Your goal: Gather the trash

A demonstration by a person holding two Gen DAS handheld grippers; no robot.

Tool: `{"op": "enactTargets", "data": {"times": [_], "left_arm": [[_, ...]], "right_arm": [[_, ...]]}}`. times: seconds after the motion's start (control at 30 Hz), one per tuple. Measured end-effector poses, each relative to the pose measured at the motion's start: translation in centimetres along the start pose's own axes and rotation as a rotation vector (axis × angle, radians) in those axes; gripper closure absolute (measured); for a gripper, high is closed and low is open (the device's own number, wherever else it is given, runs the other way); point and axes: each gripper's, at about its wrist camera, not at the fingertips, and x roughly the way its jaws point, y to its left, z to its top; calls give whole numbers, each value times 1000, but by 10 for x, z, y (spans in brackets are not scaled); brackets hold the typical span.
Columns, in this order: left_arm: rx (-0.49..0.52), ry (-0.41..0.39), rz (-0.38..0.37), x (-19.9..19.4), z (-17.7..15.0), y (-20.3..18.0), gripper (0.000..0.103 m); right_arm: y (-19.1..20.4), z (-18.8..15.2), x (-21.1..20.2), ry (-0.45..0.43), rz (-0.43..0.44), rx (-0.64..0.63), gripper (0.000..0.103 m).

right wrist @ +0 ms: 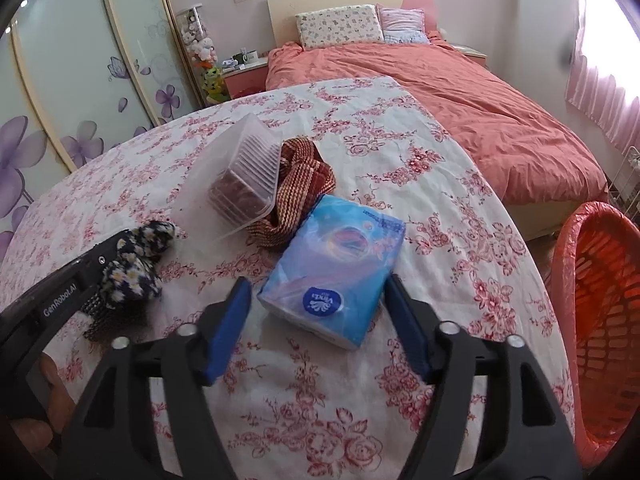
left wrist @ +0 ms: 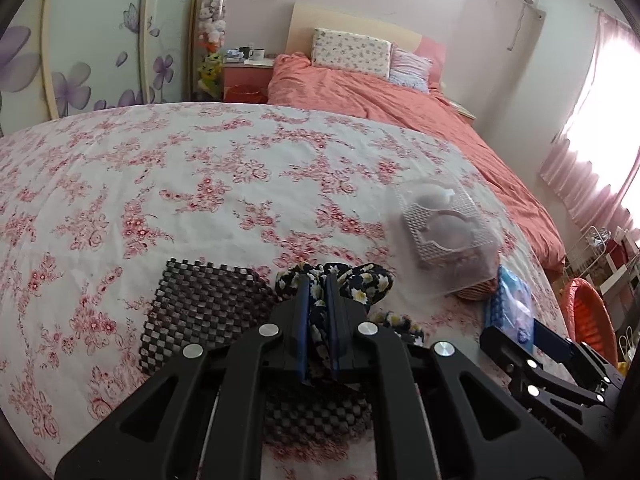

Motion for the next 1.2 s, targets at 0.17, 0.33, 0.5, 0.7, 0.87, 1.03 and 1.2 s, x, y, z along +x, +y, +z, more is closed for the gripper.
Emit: {"op": "enactTargets", "data": {"times": [0.17,0.33,0.5,0.7,0.87,1.03,1.2], "left_arm": [[9,14,23,2,2,1,94],[8,22,42,7,5,4,93],[-8,30,64,11,8,8,93],[-13,41,76,16,12,8,93],[-6,45,82,16,11,7,93],[-4,51,83,17,11,7,93],[-3,52,88,18,12,6,93]], "right_arm": [[6,0,7,29,-45,-21,18],[6,2,13,57,-88,-28,4],[7,5,18,67,-113,-39,3],[5,5,18,68,-126,-30,3],[5,5,18,68,-125,-30,3],[5,5,18,68,-126,-30,3],[5,5,18,68,-126,-30,3]]}}
